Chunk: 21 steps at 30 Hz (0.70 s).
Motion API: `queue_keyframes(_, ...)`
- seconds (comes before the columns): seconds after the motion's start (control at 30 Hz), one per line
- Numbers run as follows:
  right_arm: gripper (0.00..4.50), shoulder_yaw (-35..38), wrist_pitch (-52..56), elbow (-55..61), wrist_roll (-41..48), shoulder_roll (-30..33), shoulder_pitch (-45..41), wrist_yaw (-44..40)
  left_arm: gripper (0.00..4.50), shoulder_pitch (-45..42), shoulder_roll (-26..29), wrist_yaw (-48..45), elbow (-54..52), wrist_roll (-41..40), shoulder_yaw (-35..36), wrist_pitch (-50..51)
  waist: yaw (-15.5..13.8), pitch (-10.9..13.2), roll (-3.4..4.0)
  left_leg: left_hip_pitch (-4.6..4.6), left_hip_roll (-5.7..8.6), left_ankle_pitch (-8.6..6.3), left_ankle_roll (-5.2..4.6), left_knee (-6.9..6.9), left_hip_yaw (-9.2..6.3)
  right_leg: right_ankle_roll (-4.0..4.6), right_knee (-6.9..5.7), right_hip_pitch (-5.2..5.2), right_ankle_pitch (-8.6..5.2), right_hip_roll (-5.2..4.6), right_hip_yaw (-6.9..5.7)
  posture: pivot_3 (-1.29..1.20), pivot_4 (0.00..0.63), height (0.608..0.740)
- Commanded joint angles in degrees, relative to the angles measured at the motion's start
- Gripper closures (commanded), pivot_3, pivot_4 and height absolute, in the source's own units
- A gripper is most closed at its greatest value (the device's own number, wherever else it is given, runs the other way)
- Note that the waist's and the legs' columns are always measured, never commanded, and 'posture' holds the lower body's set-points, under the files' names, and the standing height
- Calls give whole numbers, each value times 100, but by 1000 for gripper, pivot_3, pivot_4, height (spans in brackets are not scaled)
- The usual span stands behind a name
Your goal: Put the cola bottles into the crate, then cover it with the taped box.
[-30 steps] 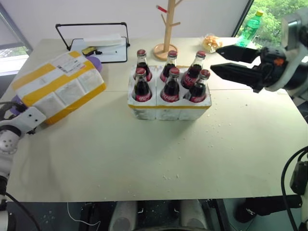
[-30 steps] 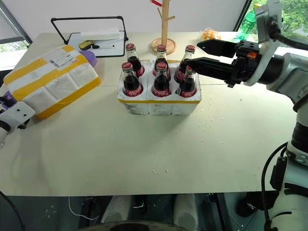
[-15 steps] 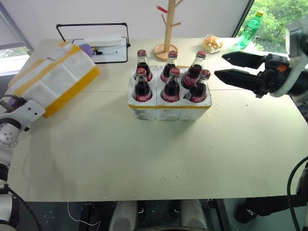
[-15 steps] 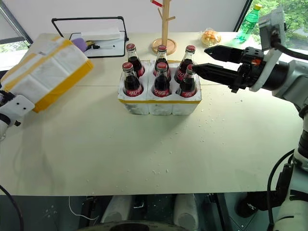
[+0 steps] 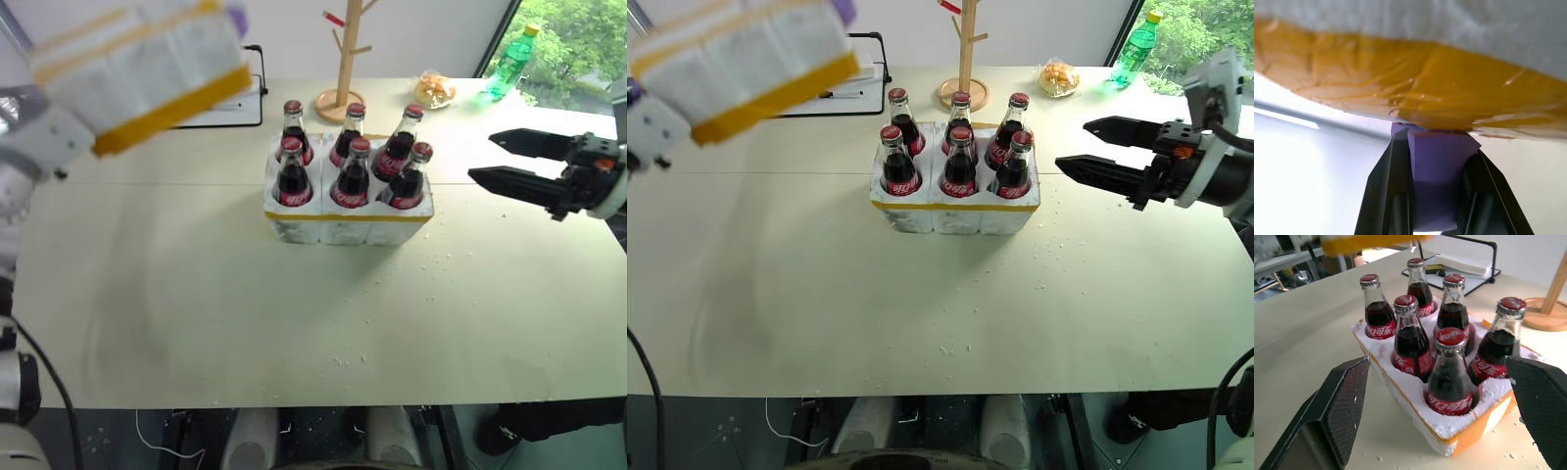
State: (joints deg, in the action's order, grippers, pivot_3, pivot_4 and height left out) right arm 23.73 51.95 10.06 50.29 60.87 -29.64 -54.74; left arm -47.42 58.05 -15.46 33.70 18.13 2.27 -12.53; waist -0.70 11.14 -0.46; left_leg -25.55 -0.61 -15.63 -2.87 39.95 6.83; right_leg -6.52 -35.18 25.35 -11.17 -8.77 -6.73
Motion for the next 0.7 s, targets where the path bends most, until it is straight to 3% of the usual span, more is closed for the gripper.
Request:
queue_keyframes(0.03, 0, 439, -99, 247, 17, 82, 143, 110, 4055, -809, -233, -589, -512, -204, -157, 194, 1, 0, 0, 4, 0, 0, 0, 0, 2, -1, 0, -4, 0, 1, 1, 0, 150, 740)
queue_keyframes(0.4, 0, 972, -7, 552, 164, 42, 632, 393, 4055, -1297, -1278, -2008, -2006, -86, -1112, 407, -1, 0, -1, 7, -6, 3, -2, 6, 24, -3, 1, -7, -1, 10, 5, 0, 150, 740)
queue_keyframes(0.7, 0, 1117, -41, 669, 280, -56, 813, 634, 4055, -712, -1345, -2180, -2799, 575, -1467, 649, -1, 0, -1, 11, -8, 3, -2, 7, 23, -3, 3, -7, -1, 11, 10, 0, 150, 740)
